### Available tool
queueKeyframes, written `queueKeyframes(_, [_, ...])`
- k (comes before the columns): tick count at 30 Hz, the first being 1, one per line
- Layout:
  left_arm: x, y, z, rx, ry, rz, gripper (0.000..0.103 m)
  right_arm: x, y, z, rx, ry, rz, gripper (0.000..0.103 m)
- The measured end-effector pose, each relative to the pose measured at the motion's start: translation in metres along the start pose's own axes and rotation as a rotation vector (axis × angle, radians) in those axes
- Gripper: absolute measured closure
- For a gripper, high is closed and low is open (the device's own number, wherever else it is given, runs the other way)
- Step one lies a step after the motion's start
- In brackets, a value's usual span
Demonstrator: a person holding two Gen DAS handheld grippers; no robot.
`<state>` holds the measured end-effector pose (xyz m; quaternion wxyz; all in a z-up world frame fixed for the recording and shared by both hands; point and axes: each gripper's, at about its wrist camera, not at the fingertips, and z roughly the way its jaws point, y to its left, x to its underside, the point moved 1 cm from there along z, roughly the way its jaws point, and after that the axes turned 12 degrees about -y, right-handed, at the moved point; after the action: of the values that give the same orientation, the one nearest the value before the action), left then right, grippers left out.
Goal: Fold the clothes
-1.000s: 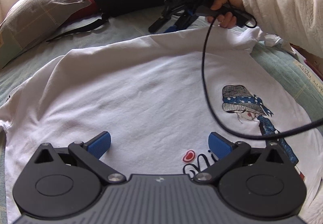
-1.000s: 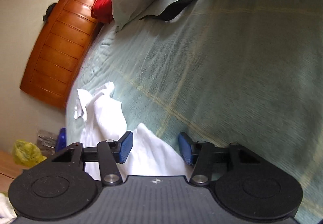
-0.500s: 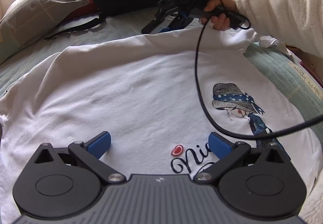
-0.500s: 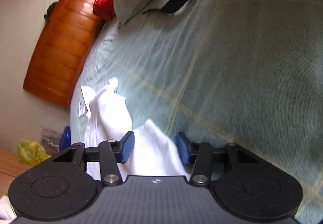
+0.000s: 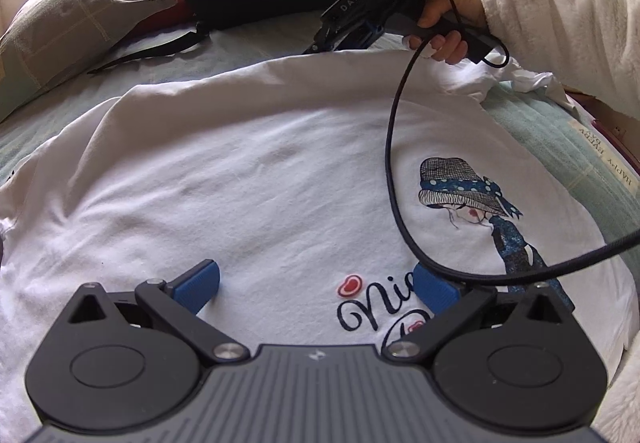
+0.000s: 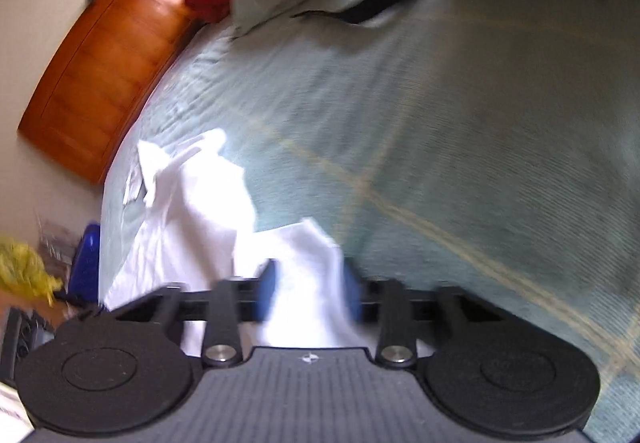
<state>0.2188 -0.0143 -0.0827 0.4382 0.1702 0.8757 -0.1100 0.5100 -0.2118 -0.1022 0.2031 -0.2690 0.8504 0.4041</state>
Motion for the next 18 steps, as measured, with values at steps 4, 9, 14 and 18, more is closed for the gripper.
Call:
queueKeyframes(4, [0.0,-0.002,0.0,-0.002,-0.001,0.002,0.001,0.002,0.031,0.004,0.142,0.023,-0.196,0.068])
queueKeyframes(9, [0.002,-0.003,-0.004,-0.001,-0.002,0.006,0.001,0.006,0.053,0.003,0.247,0.01,-0.349,0.096])
queueKeyframes(14, [0.002,-0.002,-0.006,-0.006,-0.007,0.0,0.001,-0.003,0.069,-0.004,0.322,-0.054,-0.424,0.097])
queueKeyframes(18, [0.0,-0.001,-0.008,-0.01,-0.017,-0.004,0.001,-0.021,0.065,-0.014,0.418,-0.145,-0.417,0.097])
